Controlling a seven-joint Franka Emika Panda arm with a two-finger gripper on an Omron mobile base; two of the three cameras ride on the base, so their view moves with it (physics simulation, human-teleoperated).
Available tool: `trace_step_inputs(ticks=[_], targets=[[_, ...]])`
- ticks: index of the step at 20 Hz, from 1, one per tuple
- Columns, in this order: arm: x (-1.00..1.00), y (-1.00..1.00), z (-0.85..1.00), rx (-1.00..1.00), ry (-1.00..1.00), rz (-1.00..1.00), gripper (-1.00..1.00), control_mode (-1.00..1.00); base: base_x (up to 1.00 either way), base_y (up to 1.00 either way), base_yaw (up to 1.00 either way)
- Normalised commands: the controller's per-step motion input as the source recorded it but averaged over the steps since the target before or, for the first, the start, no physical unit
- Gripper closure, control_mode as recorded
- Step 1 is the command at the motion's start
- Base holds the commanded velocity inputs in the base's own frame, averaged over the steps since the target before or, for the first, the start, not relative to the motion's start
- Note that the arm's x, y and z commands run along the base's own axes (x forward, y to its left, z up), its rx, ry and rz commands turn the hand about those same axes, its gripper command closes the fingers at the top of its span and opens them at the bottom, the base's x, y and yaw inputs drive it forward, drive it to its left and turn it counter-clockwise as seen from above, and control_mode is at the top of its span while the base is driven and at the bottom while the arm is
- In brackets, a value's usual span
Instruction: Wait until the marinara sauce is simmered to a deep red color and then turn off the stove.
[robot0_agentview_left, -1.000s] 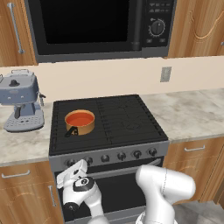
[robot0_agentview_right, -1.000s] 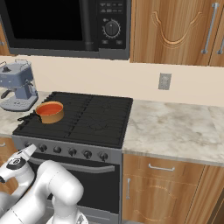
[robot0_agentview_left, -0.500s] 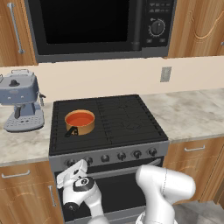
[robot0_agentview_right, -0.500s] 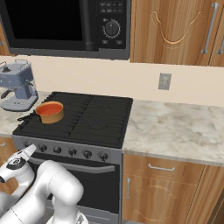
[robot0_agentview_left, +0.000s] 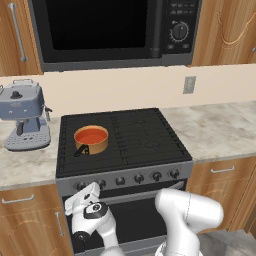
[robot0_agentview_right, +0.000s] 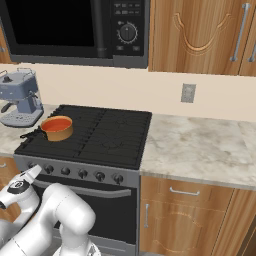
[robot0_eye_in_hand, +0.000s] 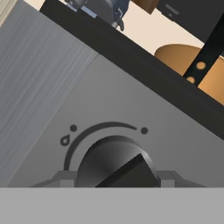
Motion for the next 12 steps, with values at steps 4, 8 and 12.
trace_step_inputs(ticks=[4,8,12], targets=[[0.00,0.00,0.00,0.00,0.00,0.00,1.00,-1.00,0.00,0.00,0.00],[0.00,0.00,0.00,0.00,0.00,0.00,1.00,-1.00,0.00,0.00,0.00],[0.00,0.00,0.00,0.00,0.00,0.00,1.00,-1.00,0.00,0.00,0.00]])
